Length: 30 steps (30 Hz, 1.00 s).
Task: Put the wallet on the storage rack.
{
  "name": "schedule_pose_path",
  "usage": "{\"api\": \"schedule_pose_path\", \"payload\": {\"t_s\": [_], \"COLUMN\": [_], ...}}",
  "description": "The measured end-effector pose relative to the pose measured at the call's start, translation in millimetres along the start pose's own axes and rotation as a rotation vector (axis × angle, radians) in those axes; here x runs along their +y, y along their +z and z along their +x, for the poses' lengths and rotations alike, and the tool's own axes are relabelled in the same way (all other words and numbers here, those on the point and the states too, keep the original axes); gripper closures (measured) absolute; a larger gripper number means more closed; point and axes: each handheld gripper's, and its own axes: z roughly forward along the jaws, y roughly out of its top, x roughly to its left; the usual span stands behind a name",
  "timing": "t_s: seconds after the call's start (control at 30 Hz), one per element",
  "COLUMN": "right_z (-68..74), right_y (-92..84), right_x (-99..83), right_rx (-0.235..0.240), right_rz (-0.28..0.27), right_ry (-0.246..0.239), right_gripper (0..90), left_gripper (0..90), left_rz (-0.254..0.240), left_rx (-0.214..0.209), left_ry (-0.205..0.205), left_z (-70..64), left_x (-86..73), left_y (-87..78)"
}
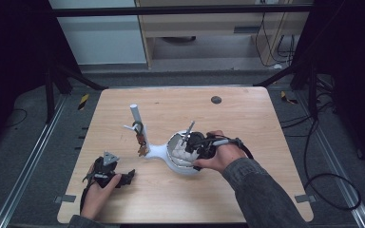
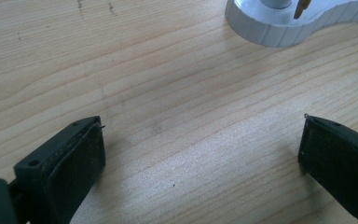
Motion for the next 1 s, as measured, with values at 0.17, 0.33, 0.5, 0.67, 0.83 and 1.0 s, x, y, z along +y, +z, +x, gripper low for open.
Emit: {"api": "schedule_pose_path", "payload": {"t_s": [0.17,0.33,0.5,0.67,0.83,1.0], "right_z": [-0.6,-0.8,-2.2,-2.3,-2.2,-2.8], "right_y": [2.3,2.8,3.7,4.5,5.2,6.7], "right_x": [2.5,4.7,5.8,6.6,7.7,9.1], "right_rx": [0.001,-0.003,-0.001,0.0,-0.002,0.0], "right_rz": [0.006,0.005,0.007,0.007,0.004,0.005], "right_ry": [0.0,0.002,0.001,0.009,0.008,0.009], "right_gripper": [31.0,31.0,30.9,30.9,30.9,30.9], "left_gripper": [0.0,0.0,0.0,0.0,0.0,0.0], "left_rz": [0.0,0.0,0.0,0.0,0.0,0.0], "left_rx": [0.0,0.0,0.0,0.0,0.0,0.0], "left_ry": [0.0,0.0,0.0,-0.001,-0.001,-0.001], "left_z": [0.0,0.0,0.0,-0.1,-0.1,0.0], "left_x": [0.0,0.0,0.0,0.0,0.0,0.0], "left_y": [0.0,0.0,0.0,0.1,0.1,0.1]}}
